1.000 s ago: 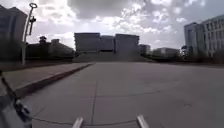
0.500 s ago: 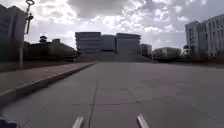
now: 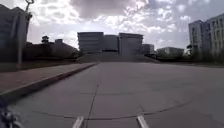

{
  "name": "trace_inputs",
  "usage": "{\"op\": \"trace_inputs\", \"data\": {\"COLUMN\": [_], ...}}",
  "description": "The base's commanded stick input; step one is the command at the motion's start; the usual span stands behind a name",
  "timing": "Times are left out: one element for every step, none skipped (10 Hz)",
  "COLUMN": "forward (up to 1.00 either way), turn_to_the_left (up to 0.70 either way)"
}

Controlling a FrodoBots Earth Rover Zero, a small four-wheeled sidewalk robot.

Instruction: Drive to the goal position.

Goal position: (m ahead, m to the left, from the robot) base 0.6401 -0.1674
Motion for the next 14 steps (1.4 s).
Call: {"op": "trace_inputs", "data": {"forward": [0.70, 0.70, 0.70, 0.70, 0.70, 0.70, 0.70, 0.70, 0.70, 0.70, 0.70, 0.70, 0.70, 0.70], "turn_to_the_left": [0.00, 0.00, 0.00, 0.00, 0.00, 0.00, 0.00, 0.00, 0.00, 0.00, 0.00, 0.00, 0.00, 0.00]}}
